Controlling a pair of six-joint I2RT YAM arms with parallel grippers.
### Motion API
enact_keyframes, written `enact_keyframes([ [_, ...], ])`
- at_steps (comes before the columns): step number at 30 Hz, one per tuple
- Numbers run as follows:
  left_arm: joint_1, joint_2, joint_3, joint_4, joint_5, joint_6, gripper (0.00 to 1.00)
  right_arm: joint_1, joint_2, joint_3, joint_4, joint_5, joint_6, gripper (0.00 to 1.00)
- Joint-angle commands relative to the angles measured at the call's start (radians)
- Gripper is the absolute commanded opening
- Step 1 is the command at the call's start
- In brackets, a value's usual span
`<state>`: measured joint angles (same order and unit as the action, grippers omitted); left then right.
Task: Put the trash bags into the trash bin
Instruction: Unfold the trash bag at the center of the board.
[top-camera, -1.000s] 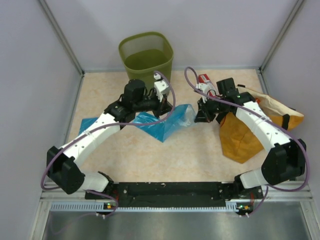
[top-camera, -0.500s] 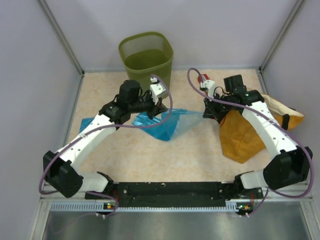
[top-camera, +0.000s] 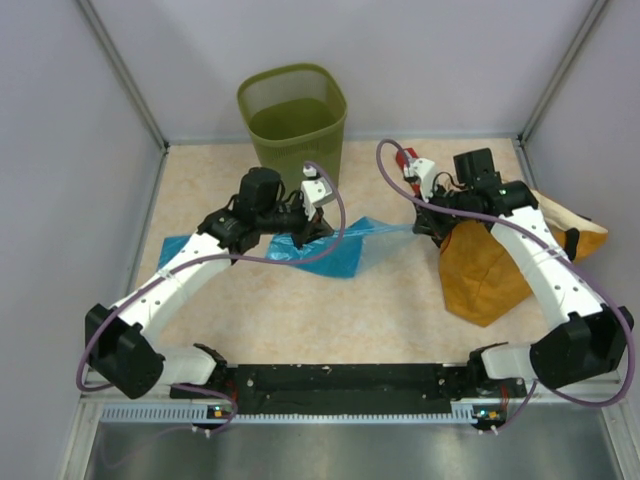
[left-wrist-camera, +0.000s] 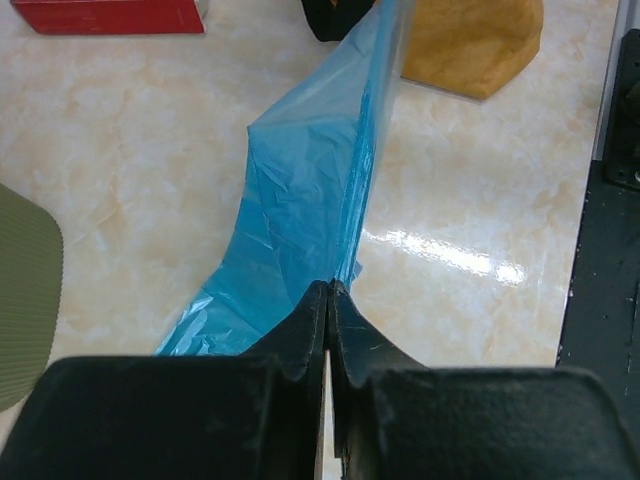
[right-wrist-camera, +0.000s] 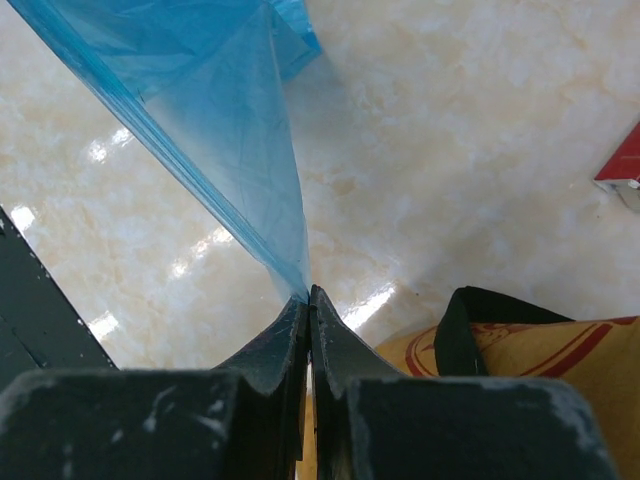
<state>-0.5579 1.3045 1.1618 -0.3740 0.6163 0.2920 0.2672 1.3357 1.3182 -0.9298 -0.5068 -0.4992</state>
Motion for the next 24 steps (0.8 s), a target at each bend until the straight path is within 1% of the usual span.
enact_keyframes([
  [1, 0.012, -0.024, -0.005, -0.016, 0.054, 0.03, 0.06, -0.017, -0.055, 0.006, -0.01, 0.068, -0.03, 0.0],
  [5, 0.012, -0.019, -0.008, -0.025, 0.088, 0.041, 0.14, -0.019, -0.063, -0.005, -0.012, 0.079, -0.033, 0.0],
  [7, 0.012, -0.017, -0.008, -0.031, 0.103, 0.05, 0.16, -0.017, -0.063, -0.008, -0.01, 0.088, -0.035, 0.0],
  [8, 0.013, -0.017, -0.008, -0.032, 0.106, 0.053, 0.15, -0.019, -0.064, -0.01, -0.01, 0.086, -0.038, 0.0],
  [9, 0.013, -0.014, -0.01, -0.034, 0.109, 0.055, 0.08, -0.017, -0.066, -0.01, -0.01, 0.083, -0.036, 0.0],
  [11, 0.013, -0.011, -0.013, -0.029, 0.114, 0.055, 0.0, -0.017, -0.07, -0.007, -0.01, 0.074, -0.033, 0.0],
  [15, 0.012, 0.015, -0.016, -0.023, 0.16, 0.061, 0.0, -0.017, -0.072, -0.002, -0.012, 0.07, -0.033, 0.0],
  [16, 0.012, 0.025, -0.014, -0.023, 0.178, 0.073, 0.02, -0.017, -0.072, -0.002, -0.012, 0.067, -0.033, 0.0],
  [17, 0.01, 0.038, -0.013, -0.023, 0.197, 0.087, 0.08, -0.019, -0.073, -0.002, -0.014, 0.062, -0.035, 0.0],
  [18, 0.009, 0.056, -0.008, -0.019, 0.2, 0.096, 0.15, -0.017, -0.078, -0.004, -0.012, 0.054, -0.036, 0.0],
  [20, 0.006, 0.096, 0.005, 0.009, 0.201, 0.095, 0.26, -0.019, -0.082, -0.004, -0.018, 0.028, -0.047, 0.0],
  [21, 0.006, 0.117, 0.013, 0.024, 0.201, 0.096, 0.36, -0.017, -0.092, -0.005, -0.02, 0.016, -0.053, 0.0],
  [24, -0.002, 0.192, 0.044, 0.066, 0.218, 0.105, 0.53, -0.017, -0.115, -0.005, -0.023, -0.015, -0.062, 0.0],
])
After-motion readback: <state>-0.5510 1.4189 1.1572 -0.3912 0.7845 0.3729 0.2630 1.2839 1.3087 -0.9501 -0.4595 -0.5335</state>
